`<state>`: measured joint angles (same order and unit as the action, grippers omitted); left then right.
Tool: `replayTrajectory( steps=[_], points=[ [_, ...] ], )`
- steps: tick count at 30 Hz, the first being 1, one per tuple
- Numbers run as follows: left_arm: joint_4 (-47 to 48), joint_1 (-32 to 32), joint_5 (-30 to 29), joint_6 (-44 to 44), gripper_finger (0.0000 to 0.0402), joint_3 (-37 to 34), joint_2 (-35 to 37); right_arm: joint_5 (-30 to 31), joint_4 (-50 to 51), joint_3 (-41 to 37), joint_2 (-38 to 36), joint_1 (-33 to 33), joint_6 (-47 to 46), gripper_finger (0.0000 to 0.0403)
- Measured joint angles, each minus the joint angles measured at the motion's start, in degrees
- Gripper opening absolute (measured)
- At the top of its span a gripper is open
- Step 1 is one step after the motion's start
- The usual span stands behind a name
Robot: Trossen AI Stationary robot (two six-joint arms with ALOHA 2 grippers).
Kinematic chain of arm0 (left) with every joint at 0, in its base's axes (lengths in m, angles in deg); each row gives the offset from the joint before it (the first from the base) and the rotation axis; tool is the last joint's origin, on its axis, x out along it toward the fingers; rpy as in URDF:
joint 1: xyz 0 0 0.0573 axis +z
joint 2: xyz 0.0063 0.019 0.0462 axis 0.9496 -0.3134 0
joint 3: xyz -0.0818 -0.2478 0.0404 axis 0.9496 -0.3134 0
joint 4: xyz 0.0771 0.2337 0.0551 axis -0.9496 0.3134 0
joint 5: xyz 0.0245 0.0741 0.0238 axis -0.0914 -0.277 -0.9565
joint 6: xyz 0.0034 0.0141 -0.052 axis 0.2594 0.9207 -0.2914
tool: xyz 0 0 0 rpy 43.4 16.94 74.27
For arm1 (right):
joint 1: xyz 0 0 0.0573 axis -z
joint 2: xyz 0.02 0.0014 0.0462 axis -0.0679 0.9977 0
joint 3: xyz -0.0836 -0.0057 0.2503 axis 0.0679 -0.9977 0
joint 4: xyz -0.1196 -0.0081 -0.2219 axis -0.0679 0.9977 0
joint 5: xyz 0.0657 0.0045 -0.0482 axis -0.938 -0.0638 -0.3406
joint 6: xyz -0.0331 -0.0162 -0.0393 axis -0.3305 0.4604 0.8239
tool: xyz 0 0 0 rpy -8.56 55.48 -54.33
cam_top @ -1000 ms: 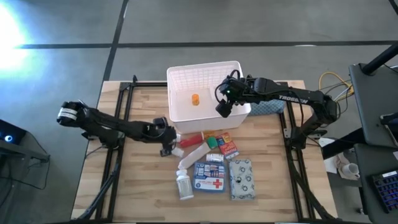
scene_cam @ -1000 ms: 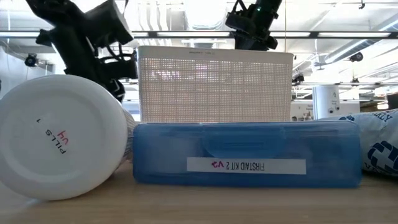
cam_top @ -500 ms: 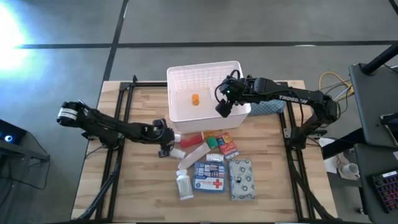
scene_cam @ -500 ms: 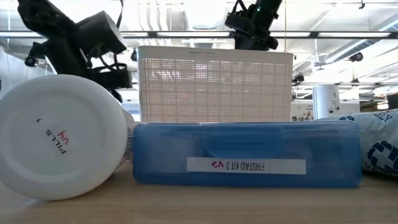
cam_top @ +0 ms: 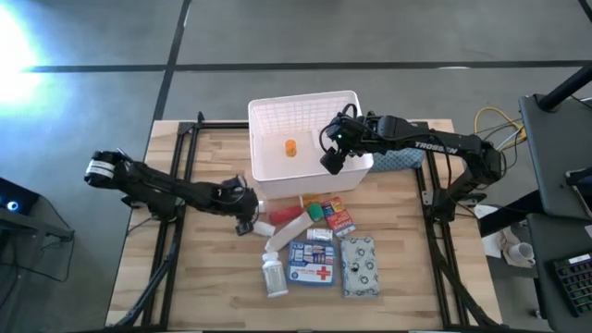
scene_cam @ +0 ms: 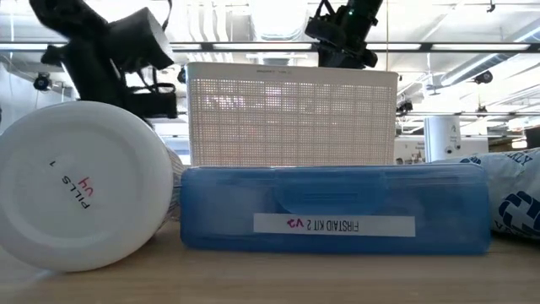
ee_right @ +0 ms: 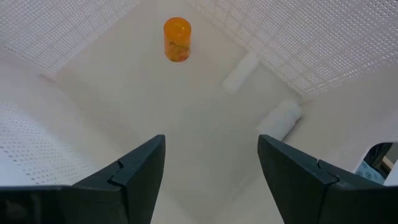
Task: Pick & place medical supplies in basket/bin
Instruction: Put the white pill bottle into the white container
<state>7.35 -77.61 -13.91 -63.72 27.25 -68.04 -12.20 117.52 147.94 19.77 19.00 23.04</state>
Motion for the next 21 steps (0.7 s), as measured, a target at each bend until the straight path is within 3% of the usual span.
replayTrajectory(
  steps=[8, 14, 18, 21],
  points=[
    [16.94, -11.25, -1.11, -15.14, 0.0155, 13.48, 2.11, 0.04, -0.81, 0.0, 0.0, 0.0, 2.74, 0.0246],
    [26.11, -16.0, -14.15, -22.02, 0.0154, 27.09, 3.75, 0.07, -1.98, 0.0, 0.0, 0.02, 5.48, 0.0247],
    [25.66, -14.93, -16.4, -18.01, 0.0155, 34.99, 4.3, 0.05, -3.17, 0.0, 0.0, 0.02, 7.69, 0.0246],
    [22.96, -11.28, -26.5, -7.07, 0.0164, 39.57, 4.24, 0.06, -4.64, 0.0, 0.0, 0.02, 8.99, 0.0247]
  ],
)
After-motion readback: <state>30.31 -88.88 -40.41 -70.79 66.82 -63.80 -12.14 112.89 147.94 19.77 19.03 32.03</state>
